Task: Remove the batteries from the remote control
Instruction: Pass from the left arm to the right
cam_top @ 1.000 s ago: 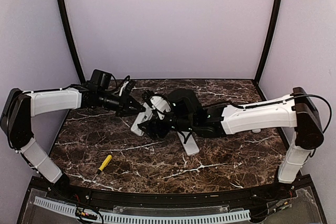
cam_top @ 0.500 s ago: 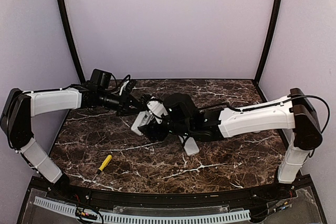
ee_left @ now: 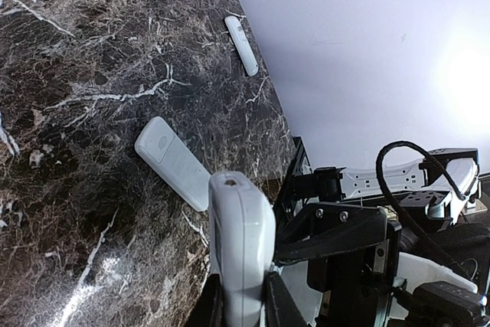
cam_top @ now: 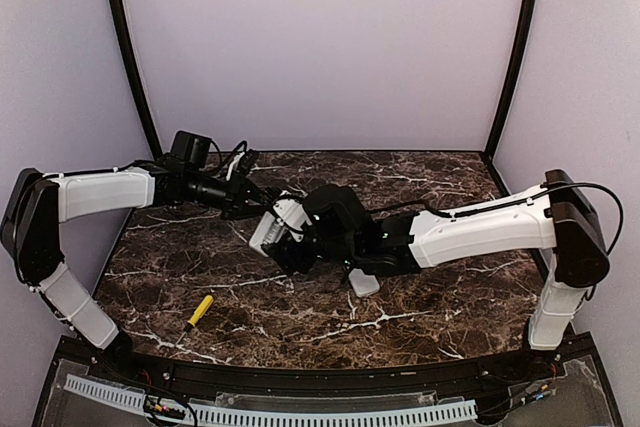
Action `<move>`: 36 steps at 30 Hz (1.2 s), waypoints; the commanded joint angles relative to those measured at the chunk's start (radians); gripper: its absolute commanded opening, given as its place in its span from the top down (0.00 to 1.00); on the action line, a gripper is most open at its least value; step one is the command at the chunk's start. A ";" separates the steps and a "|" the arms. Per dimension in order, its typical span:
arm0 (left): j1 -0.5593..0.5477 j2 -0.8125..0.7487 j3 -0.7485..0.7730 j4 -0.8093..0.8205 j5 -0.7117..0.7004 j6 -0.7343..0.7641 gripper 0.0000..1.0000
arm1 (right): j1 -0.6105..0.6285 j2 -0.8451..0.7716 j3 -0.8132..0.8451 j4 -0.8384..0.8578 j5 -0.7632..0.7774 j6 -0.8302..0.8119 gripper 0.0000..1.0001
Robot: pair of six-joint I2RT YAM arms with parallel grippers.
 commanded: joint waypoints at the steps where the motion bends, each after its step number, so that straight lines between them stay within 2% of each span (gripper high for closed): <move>1: 0.004 -0.006 -0.013 0.008 0.037 0.000 1.00 | 0.006 -0.018 0.011 0.043 0.040 -0.017 0.18; 9: 0.004 -0.001 -0.013 0.006 0.042 0.000 1.00 | 0.009 -0.019 0.014 0.058 0.039 -0.021 0.27; 19: 0.003 0.004 -0.013 0.006 0.045 -0.002 1.00 | 0.008 -0.014 0.020 0.070 0.037 -0.021 0.31; 36: 0.003 0.005 -0.014 0.012 0.052 -0.009 1.00 | 0.016 0.008 0.017 0.090 0.029 -0.031 0.29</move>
